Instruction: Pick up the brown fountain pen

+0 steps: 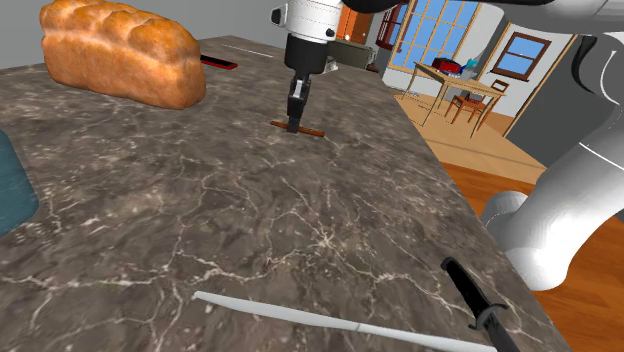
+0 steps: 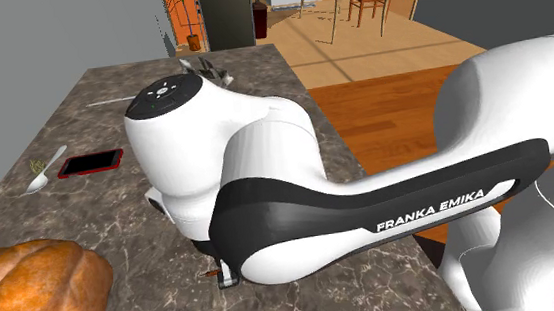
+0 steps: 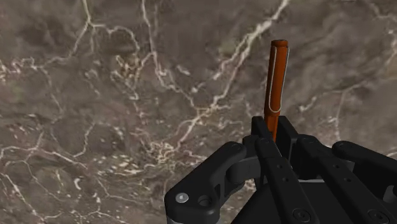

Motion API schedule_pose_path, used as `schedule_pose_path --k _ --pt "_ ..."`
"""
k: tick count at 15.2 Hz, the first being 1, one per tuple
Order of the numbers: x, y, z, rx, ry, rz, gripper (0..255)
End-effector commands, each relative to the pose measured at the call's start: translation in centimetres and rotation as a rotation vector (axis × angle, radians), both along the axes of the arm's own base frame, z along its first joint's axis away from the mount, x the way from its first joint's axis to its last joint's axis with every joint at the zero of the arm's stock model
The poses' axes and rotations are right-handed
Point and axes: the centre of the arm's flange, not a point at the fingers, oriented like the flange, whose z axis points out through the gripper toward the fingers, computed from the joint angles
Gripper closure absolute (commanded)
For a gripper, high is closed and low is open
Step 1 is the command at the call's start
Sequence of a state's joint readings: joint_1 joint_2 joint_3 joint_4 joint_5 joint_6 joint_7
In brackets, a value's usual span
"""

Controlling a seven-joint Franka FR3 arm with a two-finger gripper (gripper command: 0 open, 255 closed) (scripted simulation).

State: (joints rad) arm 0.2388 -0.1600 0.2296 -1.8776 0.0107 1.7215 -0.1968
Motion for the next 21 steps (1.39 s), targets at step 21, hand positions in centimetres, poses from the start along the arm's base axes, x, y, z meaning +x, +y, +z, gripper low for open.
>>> schedule_pose_path --k 21 --pt "0.4 -0.5 7.4 -0.009 0.004 -0.005 255"
